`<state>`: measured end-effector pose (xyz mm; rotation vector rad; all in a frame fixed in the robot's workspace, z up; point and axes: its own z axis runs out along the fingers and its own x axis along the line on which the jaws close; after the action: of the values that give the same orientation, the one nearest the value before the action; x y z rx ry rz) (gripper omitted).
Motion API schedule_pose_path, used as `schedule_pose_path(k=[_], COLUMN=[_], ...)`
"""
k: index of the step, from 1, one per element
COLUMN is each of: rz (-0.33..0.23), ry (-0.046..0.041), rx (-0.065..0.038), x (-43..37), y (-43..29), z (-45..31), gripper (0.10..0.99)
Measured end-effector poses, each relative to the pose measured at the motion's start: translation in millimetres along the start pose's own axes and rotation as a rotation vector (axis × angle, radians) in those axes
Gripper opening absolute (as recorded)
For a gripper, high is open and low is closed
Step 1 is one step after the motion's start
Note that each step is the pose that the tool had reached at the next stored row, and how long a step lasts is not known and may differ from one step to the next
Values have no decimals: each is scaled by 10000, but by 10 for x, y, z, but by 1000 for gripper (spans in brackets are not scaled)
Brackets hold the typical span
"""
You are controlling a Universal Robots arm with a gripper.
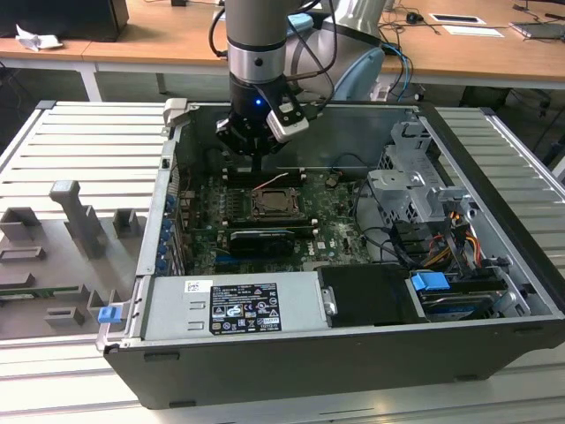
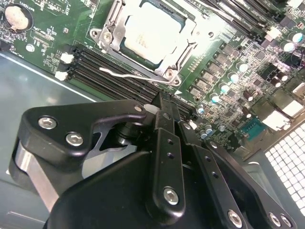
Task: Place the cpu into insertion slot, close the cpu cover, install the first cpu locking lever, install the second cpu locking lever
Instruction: 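Install the first cpu locking lever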
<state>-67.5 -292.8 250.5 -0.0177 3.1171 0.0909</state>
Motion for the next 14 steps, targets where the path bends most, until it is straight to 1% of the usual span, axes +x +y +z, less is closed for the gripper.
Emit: schedule_pose_path(k=[14], rz=[0], ry=[1], rx=[0], x=[-111], y=[-2], z=[14], gripper=[106])
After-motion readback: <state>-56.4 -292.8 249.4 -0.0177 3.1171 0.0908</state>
